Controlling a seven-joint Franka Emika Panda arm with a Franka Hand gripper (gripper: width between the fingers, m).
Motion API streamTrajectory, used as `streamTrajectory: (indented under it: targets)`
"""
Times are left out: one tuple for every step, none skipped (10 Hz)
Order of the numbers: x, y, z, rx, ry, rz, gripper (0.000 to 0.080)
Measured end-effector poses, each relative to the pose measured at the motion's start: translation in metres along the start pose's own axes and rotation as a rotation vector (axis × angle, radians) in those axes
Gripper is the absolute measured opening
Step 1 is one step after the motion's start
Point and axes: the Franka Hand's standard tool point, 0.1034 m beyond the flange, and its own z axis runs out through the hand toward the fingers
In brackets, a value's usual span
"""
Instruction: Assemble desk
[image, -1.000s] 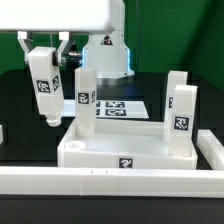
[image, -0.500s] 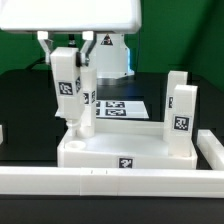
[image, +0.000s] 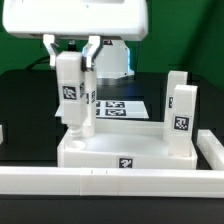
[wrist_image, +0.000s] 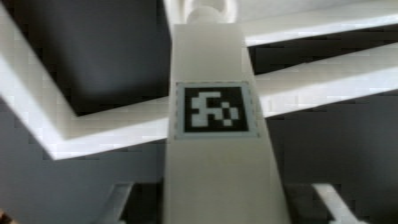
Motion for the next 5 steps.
streamTrajectory:
  targets:
    - [0.0018,-0.0014,0.0007,0.0,0.002,-0.002,0.0291]
    - [0.0003,-0.0007,0.0037,-0.003,-0.002,-0.003,0.0291]
    - [-0.0013,0.0001,0.0058,-0.006,-0.004,-0.004,0.0291]
    - [-0.0013,0.0029,0.0071,-0.013,0.009,-0.015,0.0291]
    - [-0.0019,0.0071,0.0087,-0.025,0.032,-0.02,0.0291]
